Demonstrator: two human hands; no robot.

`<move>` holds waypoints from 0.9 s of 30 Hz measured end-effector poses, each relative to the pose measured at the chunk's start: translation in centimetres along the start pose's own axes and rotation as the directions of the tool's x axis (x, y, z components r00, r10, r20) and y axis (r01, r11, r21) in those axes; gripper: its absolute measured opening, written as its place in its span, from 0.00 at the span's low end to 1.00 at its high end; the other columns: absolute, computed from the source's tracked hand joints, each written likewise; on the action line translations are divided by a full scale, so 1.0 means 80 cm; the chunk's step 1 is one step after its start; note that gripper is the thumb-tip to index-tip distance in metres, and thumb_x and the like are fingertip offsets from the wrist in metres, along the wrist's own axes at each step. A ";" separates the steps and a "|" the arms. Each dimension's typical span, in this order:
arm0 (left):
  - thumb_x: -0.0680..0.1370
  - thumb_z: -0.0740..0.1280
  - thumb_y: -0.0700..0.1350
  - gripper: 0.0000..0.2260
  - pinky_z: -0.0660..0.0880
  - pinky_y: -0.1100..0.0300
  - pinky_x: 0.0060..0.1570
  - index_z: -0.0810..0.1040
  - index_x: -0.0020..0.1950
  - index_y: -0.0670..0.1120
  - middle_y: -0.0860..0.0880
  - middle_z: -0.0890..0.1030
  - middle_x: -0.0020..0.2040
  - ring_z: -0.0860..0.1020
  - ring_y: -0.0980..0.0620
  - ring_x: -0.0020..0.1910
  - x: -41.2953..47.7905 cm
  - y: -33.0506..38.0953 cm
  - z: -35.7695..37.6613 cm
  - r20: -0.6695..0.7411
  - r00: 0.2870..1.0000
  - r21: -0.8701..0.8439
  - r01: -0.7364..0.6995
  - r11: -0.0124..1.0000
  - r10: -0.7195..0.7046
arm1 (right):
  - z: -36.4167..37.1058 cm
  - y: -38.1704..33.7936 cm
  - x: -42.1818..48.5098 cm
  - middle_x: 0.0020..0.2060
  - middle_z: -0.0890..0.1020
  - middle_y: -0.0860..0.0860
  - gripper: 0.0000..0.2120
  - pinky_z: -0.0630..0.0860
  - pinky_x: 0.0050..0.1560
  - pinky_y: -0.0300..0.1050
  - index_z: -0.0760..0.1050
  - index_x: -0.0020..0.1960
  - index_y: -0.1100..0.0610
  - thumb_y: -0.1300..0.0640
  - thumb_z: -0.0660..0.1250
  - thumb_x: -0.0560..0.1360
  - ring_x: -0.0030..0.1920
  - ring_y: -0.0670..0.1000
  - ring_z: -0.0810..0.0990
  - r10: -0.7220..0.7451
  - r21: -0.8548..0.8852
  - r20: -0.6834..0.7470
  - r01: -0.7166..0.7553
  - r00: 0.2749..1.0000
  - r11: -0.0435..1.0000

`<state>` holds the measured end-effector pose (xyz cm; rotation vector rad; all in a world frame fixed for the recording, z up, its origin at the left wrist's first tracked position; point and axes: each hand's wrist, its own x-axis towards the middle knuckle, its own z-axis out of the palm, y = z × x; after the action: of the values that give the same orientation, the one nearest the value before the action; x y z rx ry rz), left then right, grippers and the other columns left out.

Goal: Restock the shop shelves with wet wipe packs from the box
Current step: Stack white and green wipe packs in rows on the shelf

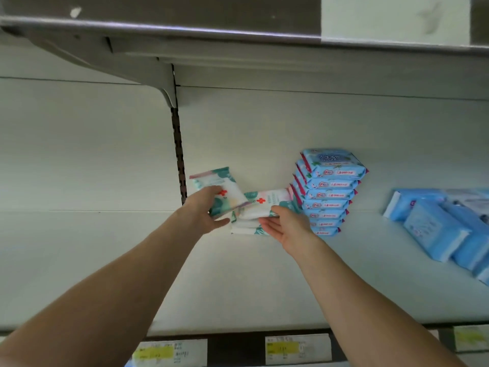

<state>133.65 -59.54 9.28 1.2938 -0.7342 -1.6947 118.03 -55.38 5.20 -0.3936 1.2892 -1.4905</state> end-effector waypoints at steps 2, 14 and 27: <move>0.79 0.66 0.41 0.06 0.76 0.44 0.49 0.74 0.54 0.45 0.42 0.78 0.57 0.80 0.43 0.51 0.005 -0.004 0.008 0.038 0.999 0.040 0.021 0.999 -0.023 | 0.004 0.002 0.003 0.41 0.81 0.60 0.11 0.80 0.28 0.40 0.72 0.60 0.66 0.64 0.63 0.78 0.38 0.54 0.82 0.016 0.012 0.007 -0.016 1.000 1.000; 0.78 0.68 0.42 0.10 0.78 0.55 0.37 0.72 0.57 0.45 0.45 0.79 0.48 0.79 0.49 0.41 0.018 -0.009 0.017 -0.036 0.999 0.181 -0.023 0.983 0.030 | -0.016 -0.007 0.018 0.27 0.81 0.53 0.10 0.72 0.22 0.35 0.75 0.49 0.62 0.54 0.66 0.77 0.24 0.45 0.79 0.006 -0.557 -0.046 -0.031 0.999 0.830; 0.75 0.61 0.35 0.06 0.78 0.62 0.27 0.75 0.48 0.43 0.44 0.81 0.43 0.80 0.49 0.39 -0.001 0.032 0.015 0.246 0.961 0.462 -0.001 0.887 -0.127 | -0.009 -0.063 -0.011 0.30 0.79 0.54 0.14 0.70 0.28 0.40 0.74 0.38 0.58 0.52 0.62 0.78 0.29 0.51 0.75 -0.277 -0.660 0.144 0.301 0.950 0.688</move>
<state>133.18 -60.71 11.79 1.4229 -1.3329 -1.8398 115.29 -55.08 9.53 -1.1469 1.7916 -1.1976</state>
